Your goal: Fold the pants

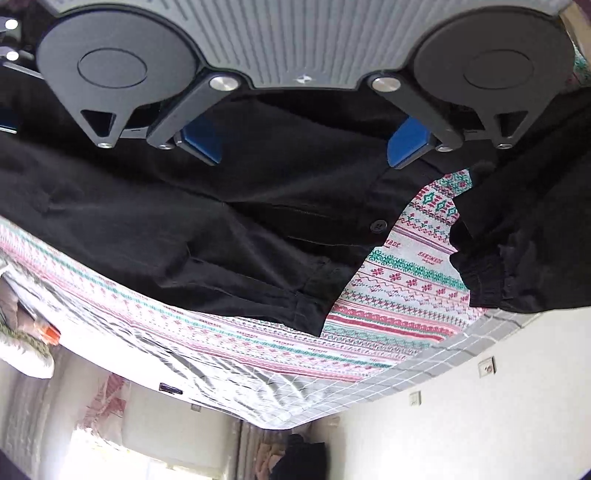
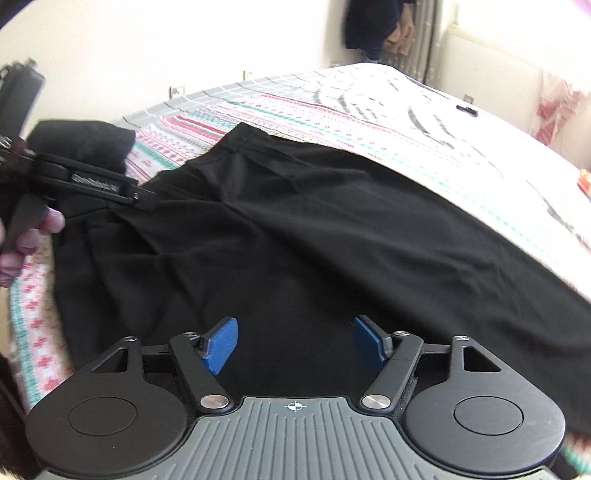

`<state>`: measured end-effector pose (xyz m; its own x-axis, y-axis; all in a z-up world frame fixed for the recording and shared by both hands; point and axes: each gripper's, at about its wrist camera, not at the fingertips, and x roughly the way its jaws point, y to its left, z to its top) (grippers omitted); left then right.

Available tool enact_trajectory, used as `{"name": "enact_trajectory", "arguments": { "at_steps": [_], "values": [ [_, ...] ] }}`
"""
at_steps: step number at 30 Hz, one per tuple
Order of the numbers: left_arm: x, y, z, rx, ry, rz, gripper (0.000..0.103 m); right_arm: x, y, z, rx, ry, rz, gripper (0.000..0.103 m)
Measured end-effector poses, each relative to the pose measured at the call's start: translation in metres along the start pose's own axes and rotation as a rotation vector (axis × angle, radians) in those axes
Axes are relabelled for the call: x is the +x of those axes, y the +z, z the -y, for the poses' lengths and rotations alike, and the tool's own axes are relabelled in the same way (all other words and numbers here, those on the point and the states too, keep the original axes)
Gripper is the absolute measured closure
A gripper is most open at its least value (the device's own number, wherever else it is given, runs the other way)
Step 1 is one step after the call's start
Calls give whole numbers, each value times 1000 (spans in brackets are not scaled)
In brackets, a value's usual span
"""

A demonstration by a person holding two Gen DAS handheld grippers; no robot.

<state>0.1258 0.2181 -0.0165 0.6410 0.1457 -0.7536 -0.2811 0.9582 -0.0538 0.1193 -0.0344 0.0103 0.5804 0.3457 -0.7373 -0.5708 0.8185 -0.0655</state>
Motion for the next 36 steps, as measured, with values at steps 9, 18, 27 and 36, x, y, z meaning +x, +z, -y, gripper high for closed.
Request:
{"name": "enact_trajectory", "arguments": {
  "at_steps": [9, 18, 27, 36],
  "values": [
    [23, 18, 2, -102, 3, -47, 0, 73, 71, 29, -87, -48, -9, 23],
    [47, 23, 14, -124, -26, -96, 0, 153, 137, 77, -107, -101, -24, 22],
    [72, 24, 21, -131, -18, -139, 0, 215, 174, 105, -171, -144, -70, 27],
    [82, 23, 20, -107, 14, -110, 0, 248, 184, 133, -148, -70, -165, 44]
  ]
}}
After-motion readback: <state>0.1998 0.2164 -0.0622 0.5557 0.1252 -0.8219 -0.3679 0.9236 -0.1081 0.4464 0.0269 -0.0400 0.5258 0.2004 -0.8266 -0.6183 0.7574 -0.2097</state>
